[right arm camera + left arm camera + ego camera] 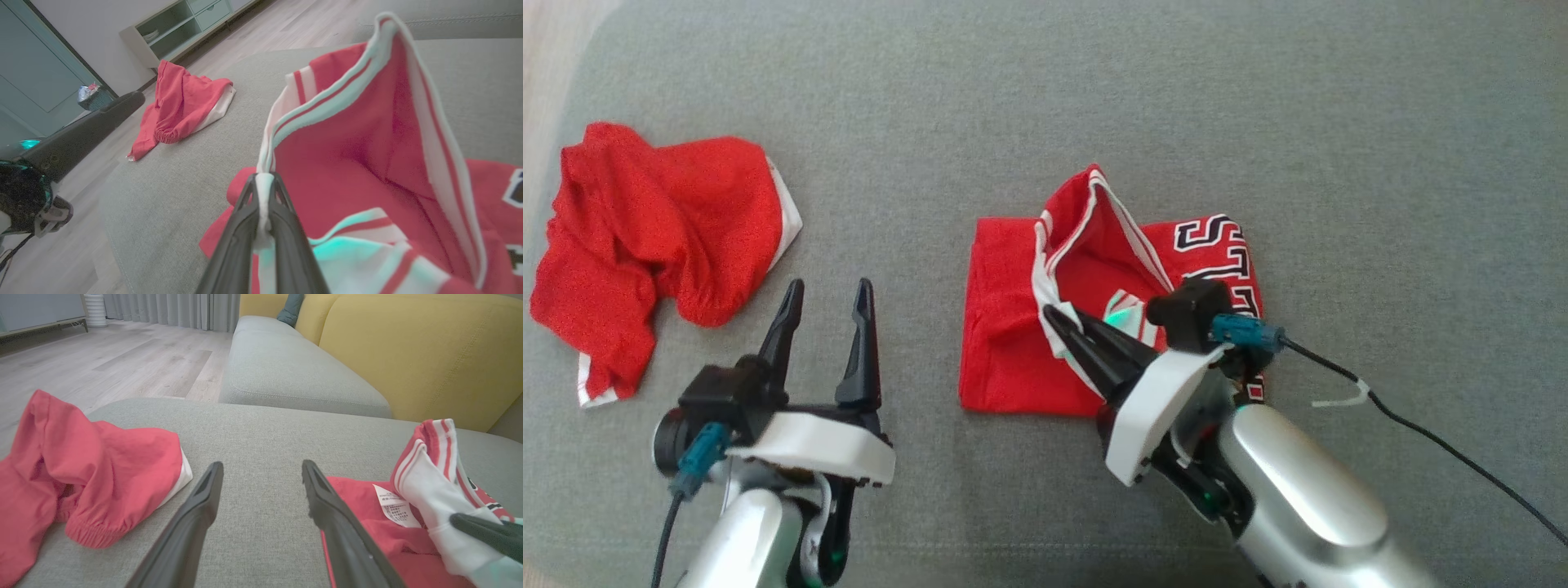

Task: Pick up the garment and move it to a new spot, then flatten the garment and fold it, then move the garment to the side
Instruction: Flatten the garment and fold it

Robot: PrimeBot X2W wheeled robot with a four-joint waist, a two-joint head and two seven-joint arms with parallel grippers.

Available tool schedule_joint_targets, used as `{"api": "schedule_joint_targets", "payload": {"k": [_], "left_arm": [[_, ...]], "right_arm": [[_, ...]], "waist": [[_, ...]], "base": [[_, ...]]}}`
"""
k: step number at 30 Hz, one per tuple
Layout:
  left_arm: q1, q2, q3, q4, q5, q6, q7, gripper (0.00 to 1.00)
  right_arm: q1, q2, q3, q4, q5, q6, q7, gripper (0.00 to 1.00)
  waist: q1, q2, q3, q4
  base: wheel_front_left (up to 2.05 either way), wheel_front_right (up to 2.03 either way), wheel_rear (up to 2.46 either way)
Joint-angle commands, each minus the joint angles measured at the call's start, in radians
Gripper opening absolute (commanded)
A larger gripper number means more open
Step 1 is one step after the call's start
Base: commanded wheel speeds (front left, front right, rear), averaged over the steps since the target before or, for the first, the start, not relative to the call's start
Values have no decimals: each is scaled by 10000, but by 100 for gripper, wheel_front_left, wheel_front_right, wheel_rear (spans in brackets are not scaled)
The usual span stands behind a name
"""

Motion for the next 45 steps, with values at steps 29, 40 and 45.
{"api": "schedule_joint_targets", "payload": {"k": [29, 40, 45], "left_arm": [[-553, 208, 482, -102, -1, 67, -191, 100], [-344, 467, 609, -317, -8, 214, -140, 100], [-219, 556, 610, -458, 13, 303, -92, 100]], "right_arm": [[-864, -667, -1494, -921, -230, -9, -3768, 100], [1891, -1387, -5317, -2554, -1632, -9, -2692, 100], [2886, -1196, -6047, -3404, -2013, -9, -2177, 100]], "waist": [[0, 0, -16, -546], [0, 0, -224, -917], [0, 0, -321, -984]], "base": [[0, 0, 0], [0, 0, 0], [0, 0, 0]]}}
